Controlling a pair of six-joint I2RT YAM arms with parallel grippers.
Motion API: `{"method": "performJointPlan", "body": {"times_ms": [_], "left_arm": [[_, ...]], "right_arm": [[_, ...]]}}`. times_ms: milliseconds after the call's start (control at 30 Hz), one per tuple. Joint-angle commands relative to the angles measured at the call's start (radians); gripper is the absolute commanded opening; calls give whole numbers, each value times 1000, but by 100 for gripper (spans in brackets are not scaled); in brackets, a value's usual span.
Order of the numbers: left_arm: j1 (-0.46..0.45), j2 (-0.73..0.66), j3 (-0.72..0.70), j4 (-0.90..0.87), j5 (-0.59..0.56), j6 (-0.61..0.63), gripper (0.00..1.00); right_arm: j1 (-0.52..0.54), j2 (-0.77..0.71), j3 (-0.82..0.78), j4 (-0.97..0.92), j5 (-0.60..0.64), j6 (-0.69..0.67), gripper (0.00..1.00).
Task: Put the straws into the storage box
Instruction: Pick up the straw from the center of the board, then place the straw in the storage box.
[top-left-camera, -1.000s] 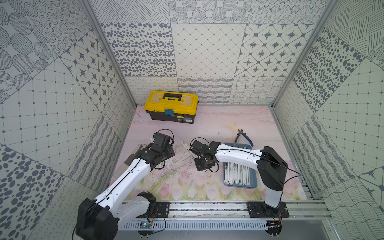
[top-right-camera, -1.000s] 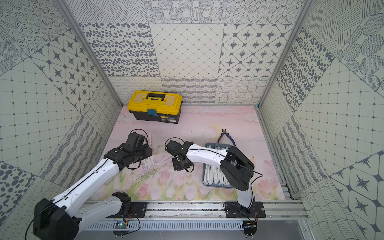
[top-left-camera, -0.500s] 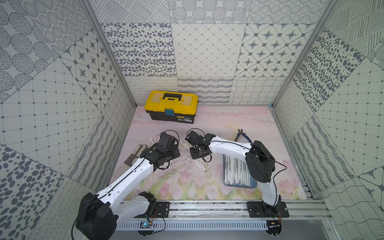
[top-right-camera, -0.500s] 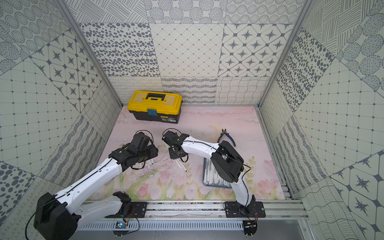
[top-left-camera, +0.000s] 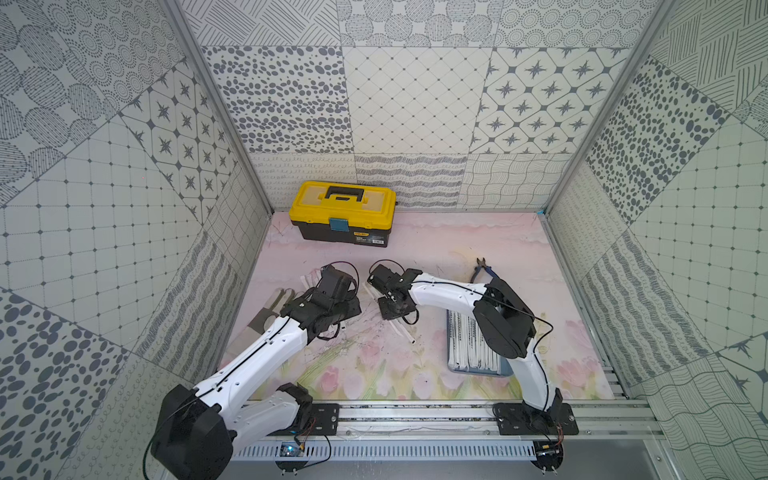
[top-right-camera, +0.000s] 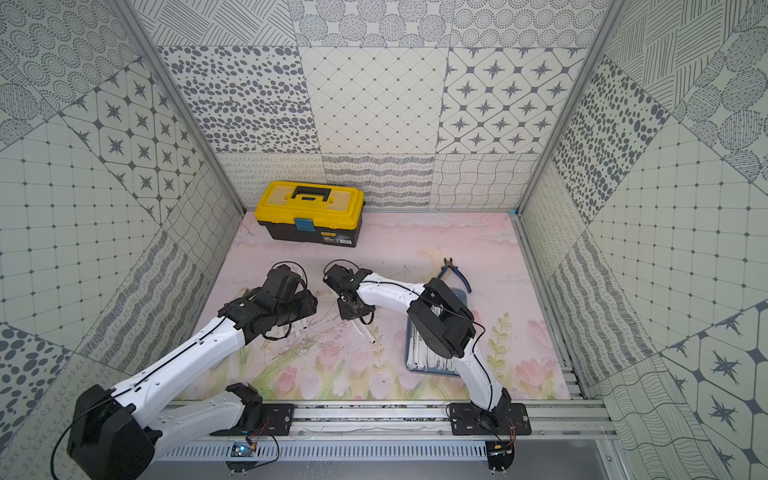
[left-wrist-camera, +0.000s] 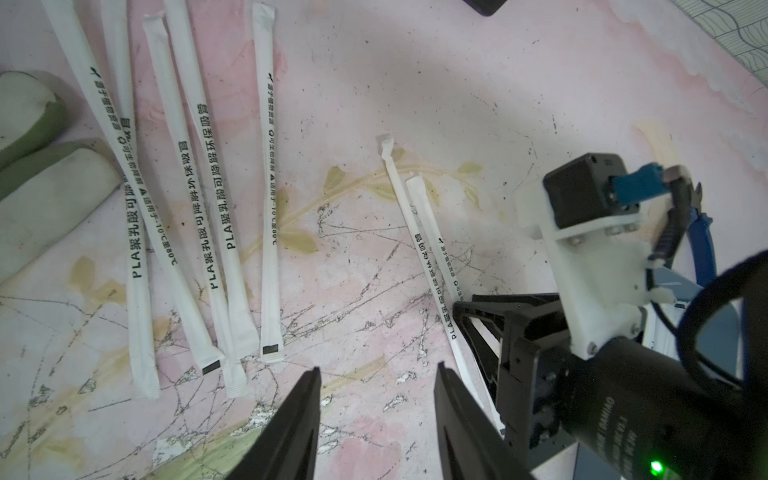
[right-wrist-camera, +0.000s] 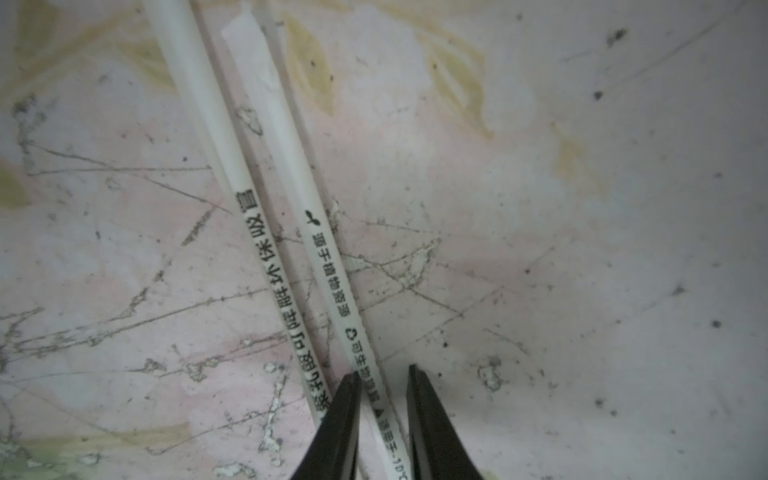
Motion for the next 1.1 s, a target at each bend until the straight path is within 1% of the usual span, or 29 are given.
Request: {"method": "performJointPlan", "body": {"times_ms": [0, 233, 433, 533, 600, 667, 700, 767, 833, 900, 1067], "left_arm": [[0, -1, -1, 25, 7, 20, 49], [-1, 6, 13, 28, 13, 22, 49], [-11, 23, 47, 37, 36, 24, 48], [-58, 31, 63, 57, 33, 33, 48], [-107, 57, 85, 62, 39, 38, 48], [-155, 93, 111, 63, 38, 46, 48], [-182, 112, 122, 93, 41, 54, 48], [-226, 152, 140, 117, 48, 65, 48], [-260, 197, 164, 138, 69, 65, 48], [-296, 248, 191, 153, 83, 72, 48], [-349, 317, 232, 167, 93, 72, 48]], "right_arm": [[-8, 3, -6, -1, 29, 5, 17], [-5, -118, -89, 49, 51, 15, 11], [-11, -309, -213, 57, 51, 64, 9], [-47, -449, -341, 43, 51, 109, 9], [-96, -558, -457, 29, 57, 138, 9], [-151, -649, -560, 20, 75, 149, 9], [-181, -694, -604, 6, 85, 144, 9], [-225, -751, -657, -28, 110, 129, 9], [-250, -782, -692, -40, 123, 113, 9], [-264, -780, -717, -30, 120, 105, 9], [-264, -706, -739, 38, 104, 98, 9]]}}
